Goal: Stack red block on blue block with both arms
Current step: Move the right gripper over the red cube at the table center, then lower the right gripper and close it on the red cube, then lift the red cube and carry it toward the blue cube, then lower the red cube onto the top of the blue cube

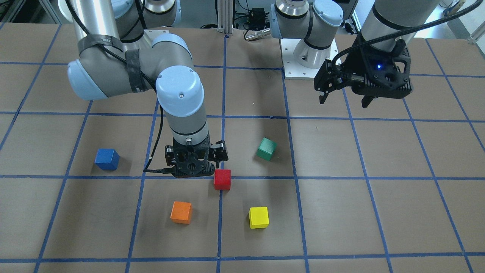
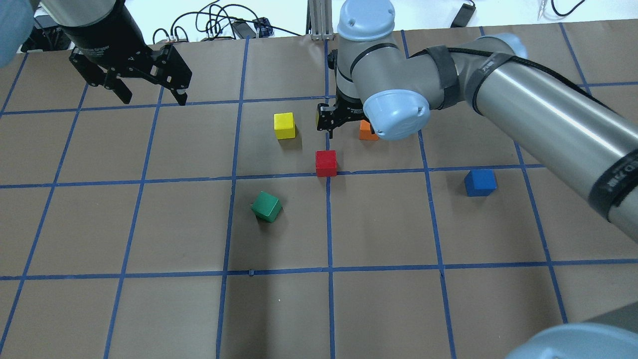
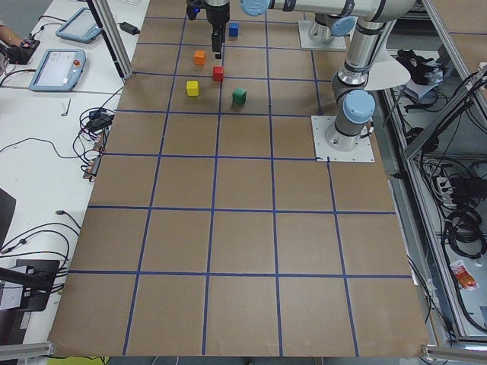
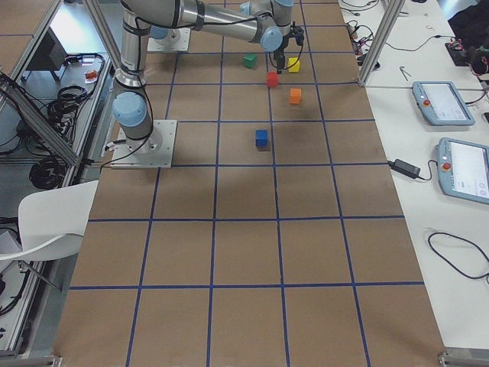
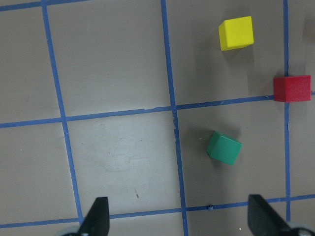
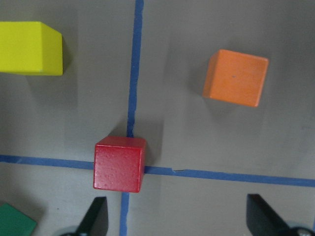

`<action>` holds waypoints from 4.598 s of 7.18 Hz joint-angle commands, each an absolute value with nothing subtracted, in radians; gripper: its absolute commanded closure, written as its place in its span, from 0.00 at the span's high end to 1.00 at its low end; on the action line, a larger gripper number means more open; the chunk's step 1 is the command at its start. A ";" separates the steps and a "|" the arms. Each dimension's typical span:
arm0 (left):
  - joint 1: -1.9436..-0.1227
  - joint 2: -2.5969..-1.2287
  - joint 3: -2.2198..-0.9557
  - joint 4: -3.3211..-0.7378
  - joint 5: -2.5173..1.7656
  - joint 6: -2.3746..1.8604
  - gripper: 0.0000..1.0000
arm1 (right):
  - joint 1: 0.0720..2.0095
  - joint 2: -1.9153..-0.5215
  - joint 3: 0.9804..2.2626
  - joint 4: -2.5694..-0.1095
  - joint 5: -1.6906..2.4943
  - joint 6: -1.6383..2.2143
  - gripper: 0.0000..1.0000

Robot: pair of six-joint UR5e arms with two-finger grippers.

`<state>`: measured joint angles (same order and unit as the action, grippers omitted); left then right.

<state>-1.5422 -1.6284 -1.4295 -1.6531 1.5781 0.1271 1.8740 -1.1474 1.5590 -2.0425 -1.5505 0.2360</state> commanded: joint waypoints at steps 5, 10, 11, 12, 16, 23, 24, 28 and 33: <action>-1.549 -1.609 -1.469 -1.640 1.577 0.129 1.00 | 1.925 -1.022 1.560 -2.131 -1.485 0.368 1.00; -1.549 -1.606 -1.476 -1.638 1.577 0.130 1.00 | 1.925 -0.983 1.562 -2.132 -1.489 0.354 0.92; -1.549 -1.606 -1.476 -1.638 1.577 0.129 1.00 | 1.925 -0.977 1.560 -2.132 -1.493 0.353 0.68; -1.549 -1.606 -1.476 -1.638 1.577 0.127 1.00 | 1.925 -0.977 1.560 -2.131 -1.486 0.362 0.23; -1.549 -1.606 -1.476 -1.623 1.575 0.120 1.00 | 1.905 -1.040 1.507 -2.070 -1.500 0.357 0.00; -1.549 -1.605 -1.476 -1.623 1.575 0.118 1.00 | 1.596 -1.302 1.439 -1.525 -1.617 0.057 0.00; -1.549 -1.603 -1.476 -1.623 1.577 0.118 1.00 | 1.544 -1.302 1.460 -1.519 -1.617 0.011 0.00; -1.549 -1.605 -1.476 -1.623 1.575 0.117 1.00 | 1.389 -1.374 1.708 -1.729 -1.615 -0.148 0.00; -1.549 -1.605 -1.474 -1.621 1.575 0.117 1.00 | 1.325 -1.379 1.930 -2.025 -1.597 -0.255 0.00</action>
